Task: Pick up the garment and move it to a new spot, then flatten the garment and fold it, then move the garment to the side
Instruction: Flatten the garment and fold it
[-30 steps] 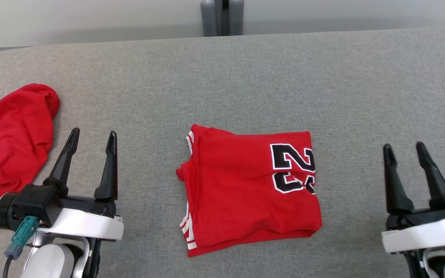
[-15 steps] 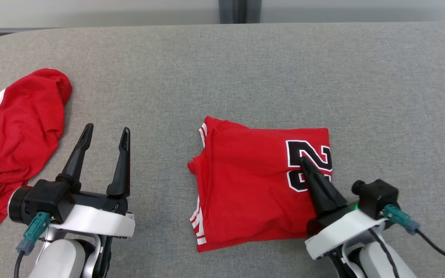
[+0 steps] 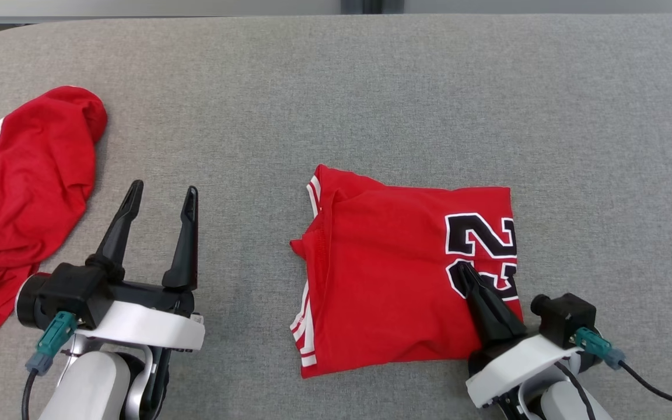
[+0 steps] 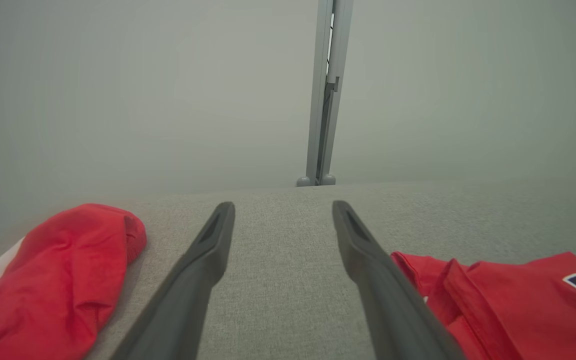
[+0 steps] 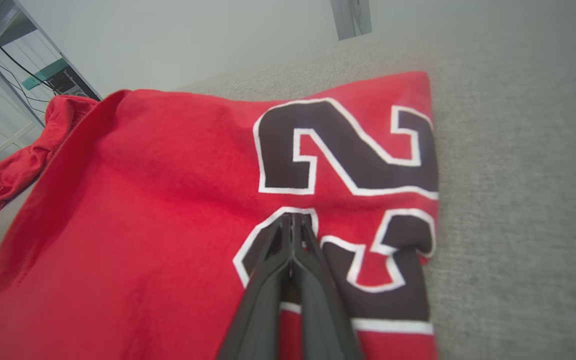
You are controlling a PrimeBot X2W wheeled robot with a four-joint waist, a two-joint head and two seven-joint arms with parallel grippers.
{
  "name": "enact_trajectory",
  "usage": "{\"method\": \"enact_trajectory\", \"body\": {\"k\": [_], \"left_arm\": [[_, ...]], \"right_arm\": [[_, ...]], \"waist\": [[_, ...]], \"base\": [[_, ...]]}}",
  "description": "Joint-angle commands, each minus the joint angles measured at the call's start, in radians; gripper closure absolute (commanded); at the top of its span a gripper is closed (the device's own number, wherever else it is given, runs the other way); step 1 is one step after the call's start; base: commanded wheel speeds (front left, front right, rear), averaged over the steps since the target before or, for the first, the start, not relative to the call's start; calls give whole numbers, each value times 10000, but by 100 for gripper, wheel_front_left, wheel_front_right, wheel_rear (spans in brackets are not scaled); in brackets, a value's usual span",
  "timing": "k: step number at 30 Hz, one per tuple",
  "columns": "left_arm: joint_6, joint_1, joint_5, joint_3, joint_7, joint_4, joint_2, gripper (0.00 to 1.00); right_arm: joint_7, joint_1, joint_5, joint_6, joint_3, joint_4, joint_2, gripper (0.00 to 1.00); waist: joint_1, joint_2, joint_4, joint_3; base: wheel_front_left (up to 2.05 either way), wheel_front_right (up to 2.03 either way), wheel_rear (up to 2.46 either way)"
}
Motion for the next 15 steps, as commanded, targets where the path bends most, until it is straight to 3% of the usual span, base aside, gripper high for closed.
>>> {"method": "enact_trajectory", "body": {"k": [1, 9, 15], "left_arm": [[-71, -190, -23, 31, -62, 75, 51, 0], [-137, -346, -63, 34, -117, 221, 118, 0], [-145, -266, -88, 47, -160, 346, 157, 0]], "right_arm": [[34, 616, -1, -6, -131, 226, -172, 100], [6, 1799, -273, -4, -467, -1557, -142, 100], [-3, 2588, -321, -4, -942, -2235, -135, 100]], "waist": [[0, -1, -73, 51], [0, -1, -219, 41], [0, -1, -326, -84]], "base": [[0, 0, 0], [0, 0, 0], [0, 0, 0]]}}
